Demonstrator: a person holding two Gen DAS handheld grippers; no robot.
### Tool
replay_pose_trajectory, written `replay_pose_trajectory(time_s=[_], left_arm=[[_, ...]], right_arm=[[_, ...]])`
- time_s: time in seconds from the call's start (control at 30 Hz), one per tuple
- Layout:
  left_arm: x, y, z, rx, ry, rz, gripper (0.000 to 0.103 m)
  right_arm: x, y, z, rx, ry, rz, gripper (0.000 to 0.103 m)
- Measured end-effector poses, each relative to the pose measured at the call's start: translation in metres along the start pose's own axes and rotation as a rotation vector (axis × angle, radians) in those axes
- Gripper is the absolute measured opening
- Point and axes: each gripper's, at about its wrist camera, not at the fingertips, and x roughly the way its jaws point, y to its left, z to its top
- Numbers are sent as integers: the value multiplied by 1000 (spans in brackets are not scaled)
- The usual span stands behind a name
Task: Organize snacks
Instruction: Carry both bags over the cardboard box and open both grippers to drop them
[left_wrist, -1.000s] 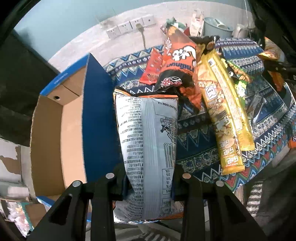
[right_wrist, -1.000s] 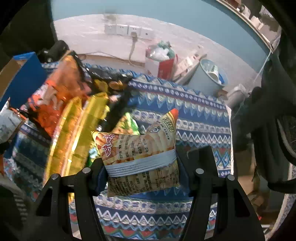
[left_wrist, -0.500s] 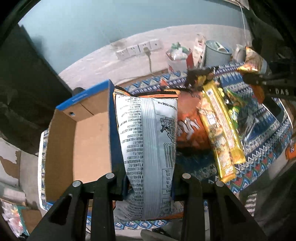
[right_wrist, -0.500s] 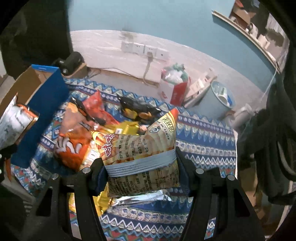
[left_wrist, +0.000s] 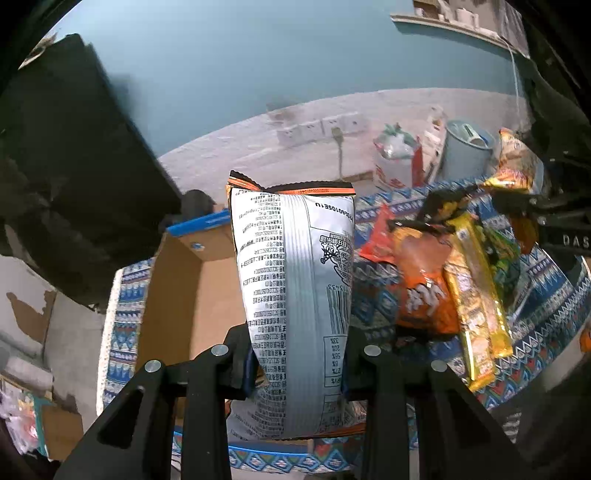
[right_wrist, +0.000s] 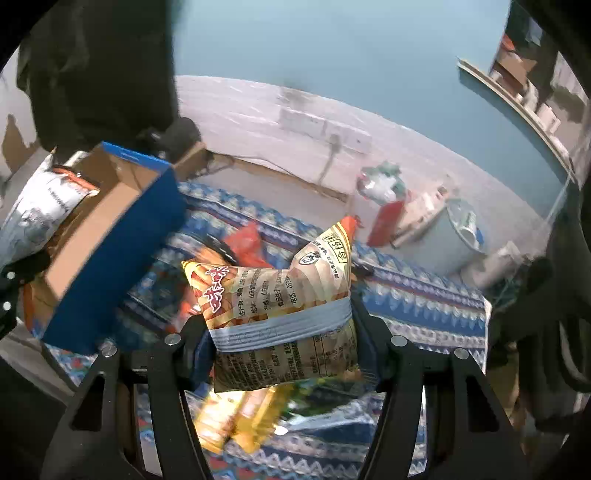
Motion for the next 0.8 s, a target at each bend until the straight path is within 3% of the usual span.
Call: replay_pose_trajectory(time_s=[0.3, 0.8], left_arm=[[9, 47, -5, -59, -12, 78, 33], [59, 107, -38, -192, 127, 99, 34]], right_arm=[[4, 52, 28, -48, -10, 77, 63], [25, 132, 59, -134, 3, 192, 63]])
